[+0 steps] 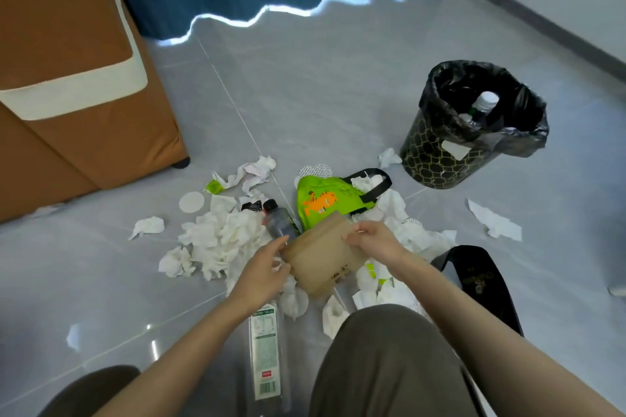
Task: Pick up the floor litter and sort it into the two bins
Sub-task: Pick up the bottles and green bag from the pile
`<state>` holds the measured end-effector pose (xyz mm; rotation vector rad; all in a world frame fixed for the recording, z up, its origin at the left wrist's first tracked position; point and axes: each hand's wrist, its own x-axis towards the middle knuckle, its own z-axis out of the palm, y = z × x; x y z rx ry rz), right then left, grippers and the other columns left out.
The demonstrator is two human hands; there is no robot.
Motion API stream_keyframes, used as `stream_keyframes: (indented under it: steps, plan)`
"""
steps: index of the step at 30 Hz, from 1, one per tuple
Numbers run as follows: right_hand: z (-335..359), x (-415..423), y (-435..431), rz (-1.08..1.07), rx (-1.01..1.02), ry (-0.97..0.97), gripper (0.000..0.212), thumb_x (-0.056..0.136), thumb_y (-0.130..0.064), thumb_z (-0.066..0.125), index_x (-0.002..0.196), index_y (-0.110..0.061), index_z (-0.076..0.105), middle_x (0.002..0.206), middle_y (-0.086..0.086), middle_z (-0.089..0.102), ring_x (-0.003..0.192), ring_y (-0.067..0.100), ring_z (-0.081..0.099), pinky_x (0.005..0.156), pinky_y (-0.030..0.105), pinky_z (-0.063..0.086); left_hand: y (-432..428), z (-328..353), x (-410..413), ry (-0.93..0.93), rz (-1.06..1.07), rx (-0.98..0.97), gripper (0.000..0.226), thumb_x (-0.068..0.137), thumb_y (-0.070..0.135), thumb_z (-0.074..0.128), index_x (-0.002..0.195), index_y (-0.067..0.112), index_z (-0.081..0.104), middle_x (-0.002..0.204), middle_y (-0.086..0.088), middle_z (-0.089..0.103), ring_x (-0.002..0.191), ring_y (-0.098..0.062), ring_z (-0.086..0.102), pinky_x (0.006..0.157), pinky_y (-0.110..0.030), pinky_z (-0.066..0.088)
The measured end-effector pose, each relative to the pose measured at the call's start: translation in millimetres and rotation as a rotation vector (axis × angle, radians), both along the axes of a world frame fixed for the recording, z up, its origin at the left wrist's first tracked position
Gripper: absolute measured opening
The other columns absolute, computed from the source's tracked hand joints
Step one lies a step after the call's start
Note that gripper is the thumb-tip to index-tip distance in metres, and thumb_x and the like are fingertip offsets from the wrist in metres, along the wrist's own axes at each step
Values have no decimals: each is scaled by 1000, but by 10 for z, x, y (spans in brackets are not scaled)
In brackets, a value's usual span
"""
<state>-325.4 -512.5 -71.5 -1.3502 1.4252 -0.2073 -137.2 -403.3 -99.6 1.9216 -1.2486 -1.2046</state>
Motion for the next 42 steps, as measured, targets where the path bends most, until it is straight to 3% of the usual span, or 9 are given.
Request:
stream_keyframes:
  steps: [7, 10, 13, 19, 23, 29, 34, 38, 42]
  plan:
    - [535, 66, -129, -115, -37, -140, 17, 97, -23, 48, 90, -8, 55, 82, 1, 53, 83, 16, 48, 67, 20, 38, -253, 617, 17, 310, 212, -83, 60, 86, 20, 65, 140, 20, 38, 124, 1, 50, 108, -13, 53, 89, -26, 49]
    - [781, 101, -66, -91, -22, -194, 16, 99, -18, 45, 90, -9, 55, 72, -5, 48, 66, 6, 44, 51, 4, 37, -317, 821, 66, 358, 226, -96, 64, 82, 14, 70, 138, 19, 41, 120, -4, 58, 102, -14, 58, 74, -16, 51]
    - [925, 90, -33, -15, -14, -236, 8, 96, -15, 50, 97, -11, 56, 74, -8, 53, 60, -2, 49, 44, -1, 34, -384, 978, 138, 395, 296, -161, 61, 80, 4, 70, 135, 17, 47, 115, -9, 62, 97, -15, 61, 75, -18, 53]
    - [1126, 35, -145, -159, -228, -329, 9, 94, -10, 54, 87, -14, 59, 75, 0, 55, 53, 6, 48, 50, 14, 39, -684, 1322, 135, 338, 227, -281, 50, 90, 2, 56, 135, 21, 44, 132, -9, 53, 102, -15, 56, 68, -8, 50]
    - [1331, -231, -420, -294, -629, -214, 14, 93, -12, 56, 103, -8, 65, 97, 1, 69, 89, 10, 65, 80, 19, 52, -1041, 1578, -12, 261, 199, -304, 50, 93, 2, 50, 140, 14, 40, 137, -9, 48, 99, -14, 51, 54, -2, 42]
    - [1570, -706, -978, -481, -956, 98, 22, 93, -12, 55, 109, -13, 70, 92, 0, 72, 83, 11, 63, 77, 22, 49, -1550, 1894, -481, 210, 54, -358, 47, 93, 5, 52, 138, 16, 42, 138, -7, 48, 98, -14, 53, 67, -14, 43]
    - [1418, -991, -1387, -654, -798, 199, 30, 96, -10, 46, 121, -9, 63, 115, 10, 67, 106, 26, 61, 93, 31, 47, -1823, 2070, -899, 193, -37, -348, 45, 94, 9, 51, 138, 18, 43, 139, -4, 46, 112, -18, 54, 82, -25, 41]
    - [1202, -1098, -1479, -520, -657, 254, 43, 96, -8, 46, 138, -8, 45, 147, 12, 40, 136, 27, 38, 110, 35, 32, -1887, 2068, -1058, 172, -77, -333, 43, 95, 14, 51, 136, 22, 45, 138, -3, 48, 122, -18, 49, 93, -29, 42]
    - [1043, -1084, -1343, -422, -707, 269, 39, 93, -12, 50, 132, -14, 51, 140, 7, 43, 121, 25, 50, 102, 35, 41, -1837, 1950, -1002, 143, -84, -293, 43, 96, 13, 50, 137, 21, 44, 138, -3, 48, 122, -18, 50, 96, -31, 42]
